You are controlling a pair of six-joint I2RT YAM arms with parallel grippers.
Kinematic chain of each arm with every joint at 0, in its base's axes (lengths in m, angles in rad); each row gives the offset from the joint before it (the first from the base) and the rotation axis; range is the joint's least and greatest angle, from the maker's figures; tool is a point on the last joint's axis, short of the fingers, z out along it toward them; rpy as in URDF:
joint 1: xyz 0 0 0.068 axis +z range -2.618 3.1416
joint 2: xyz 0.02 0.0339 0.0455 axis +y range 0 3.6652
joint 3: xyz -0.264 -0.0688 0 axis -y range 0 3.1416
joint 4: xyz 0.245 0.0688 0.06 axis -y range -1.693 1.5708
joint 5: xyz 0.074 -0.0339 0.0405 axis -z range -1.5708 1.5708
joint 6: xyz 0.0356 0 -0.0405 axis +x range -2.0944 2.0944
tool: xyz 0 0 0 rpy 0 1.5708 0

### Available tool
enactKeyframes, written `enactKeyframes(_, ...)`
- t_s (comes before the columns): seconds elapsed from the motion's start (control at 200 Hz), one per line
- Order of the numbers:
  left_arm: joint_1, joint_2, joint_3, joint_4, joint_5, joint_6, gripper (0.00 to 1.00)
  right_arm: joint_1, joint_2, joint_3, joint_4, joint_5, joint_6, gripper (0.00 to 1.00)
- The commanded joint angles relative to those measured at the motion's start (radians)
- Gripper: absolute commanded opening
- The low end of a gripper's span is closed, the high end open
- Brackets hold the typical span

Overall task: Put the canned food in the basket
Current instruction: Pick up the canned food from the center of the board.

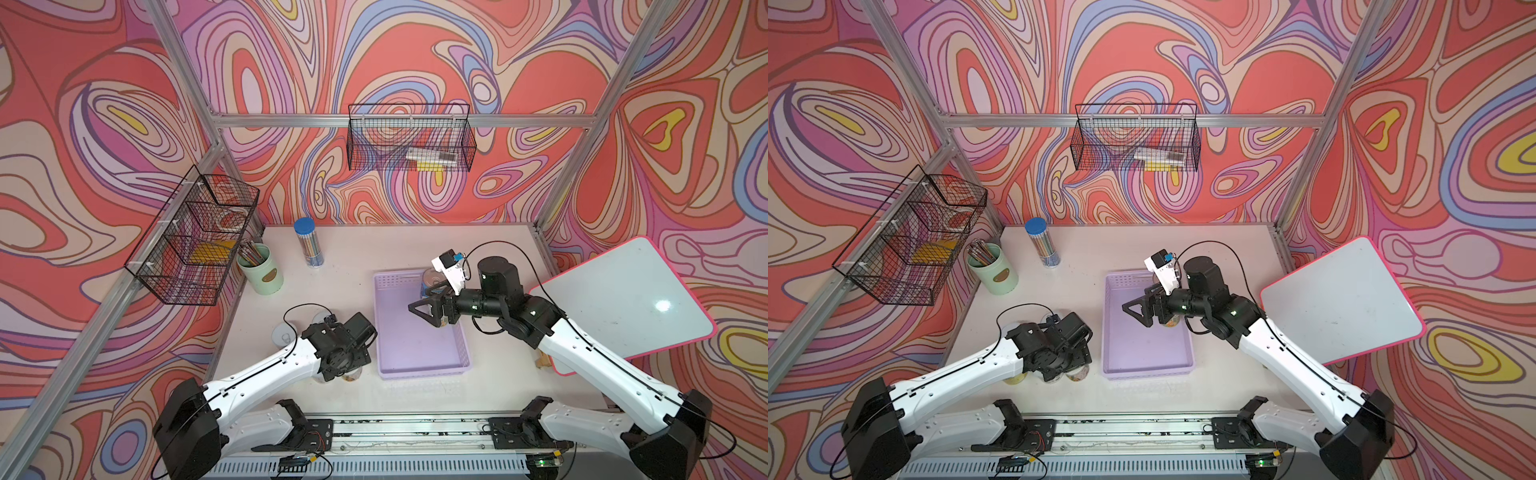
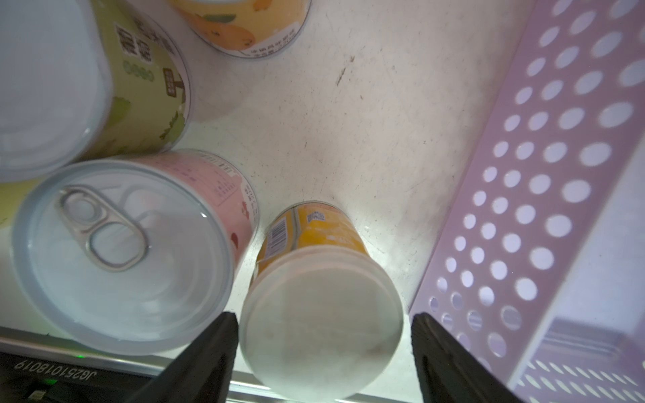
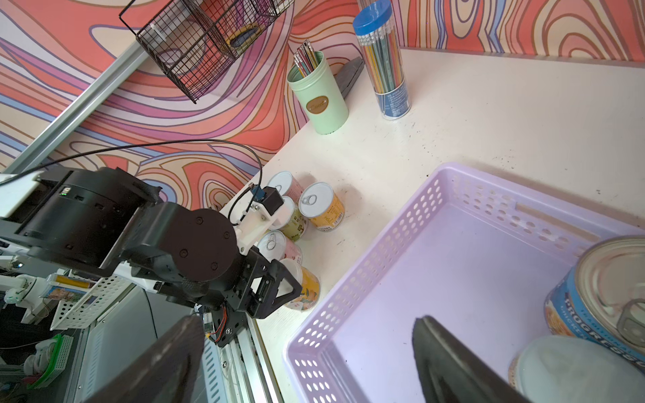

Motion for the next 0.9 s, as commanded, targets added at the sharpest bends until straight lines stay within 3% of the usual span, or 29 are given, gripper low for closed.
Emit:
enactKeyframes(0.0,0.008,0.022,-0.004,-0.024,-0.033,0.019,0.83,-0.001,0.004,-0.009,0.008,0.004,0.004,0.94)
enactKeyframes(0.25,0.045,0.071,0.012,0.001,-0.023,0.065,0.83,-0.001,-0.002,-0.001,-0.017,0.011,-0.005,0.94)
enactKeyframes(0.561,0.045,0.155,0.095,-0.096,-0.042,0.134,0.84,-0.001,-0.010,-0.021,0.001,0.013,0.006,0.94)
enactKeyframes(0.891,-0.013,0.179,0.097,-0.101,-0.020,0.115,0.85,-0.001,-0.008,-0.023,-0.001,0.017,0.003,0.94)
